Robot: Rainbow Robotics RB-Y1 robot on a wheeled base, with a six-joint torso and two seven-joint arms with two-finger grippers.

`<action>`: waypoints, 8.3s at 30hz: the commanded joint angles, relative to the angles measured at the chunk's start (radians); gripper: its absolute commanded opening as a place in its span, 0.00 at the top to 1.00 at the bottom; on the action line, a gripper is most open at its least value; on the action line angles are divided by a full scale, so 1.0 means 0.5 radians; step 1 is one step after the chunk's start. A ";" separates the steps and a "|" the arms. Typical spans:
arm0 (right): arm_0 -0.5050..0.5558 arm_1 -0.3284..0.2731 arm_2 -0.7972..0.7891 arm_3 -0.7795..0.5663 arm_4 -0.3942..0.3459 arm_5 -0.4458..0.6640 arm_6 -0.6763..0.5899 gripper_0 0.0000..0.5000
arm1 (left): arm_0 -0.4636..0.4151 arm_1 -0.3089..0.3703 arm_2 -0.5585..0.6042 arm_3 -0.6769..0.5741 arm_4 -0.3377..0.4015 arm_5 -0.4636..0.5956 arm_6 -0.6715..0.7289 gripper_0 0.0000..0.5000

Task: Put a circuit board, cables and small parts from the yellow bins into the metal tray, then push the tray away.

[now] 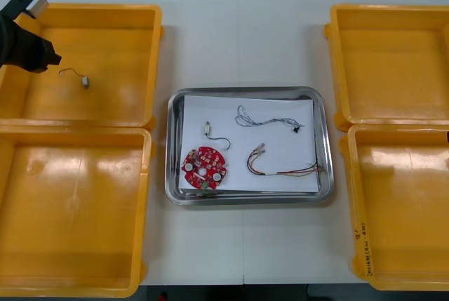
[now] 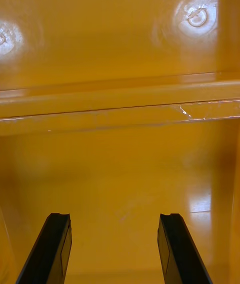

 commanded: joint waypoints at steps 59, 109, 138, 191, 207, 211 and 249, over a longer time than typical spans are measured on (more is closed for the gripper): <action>0.119 0.014 0.024 -0.238 -0.023 0.041 0.037 0.00 | -0.410 -0.461 -0.119 0.699 -0.541 -0.103 1.168 0.00; 0.119 0.014 0.024 -0.238 -0.023 0.035 0.034 0.00 | -0.425 -0.538 -0.015 -0.095 -0.618 0.873 1.115 1.00; 0.119 0.014 0.024 -0.238 -0.023 0.035 0.031 0.00 | -0.419 -0.980 -0.985 -0.755 -0.504 1.026 1.637 1.00; 0.119 0.023 0.024 -0.238 -0.023 0.035 0.034 0.00 | -0.382 -0.986 -1.322 -0.187 -0.541 0.498 1.751 0.00; 0.119 0.032 0.024 -0.238 -0.023 0.035 0.034 0.00 | -0.388 -0.986 -1.319 -0.206 -0.523 0.486 1.772 0.00; 0.119 0.032 0.024 -0.238 -0.023 0.035 0.031 0.00 | -0.410 -0.983 -1.254 -0.261 -0.520 0.557 1.769 0.00; 0.116 -0.017 0.024 -0.272 -0.047 -0.005 0.028 0.00 | -0.535 -0.292 -0.362 -0.834 0.070 1.141 1.775 0.00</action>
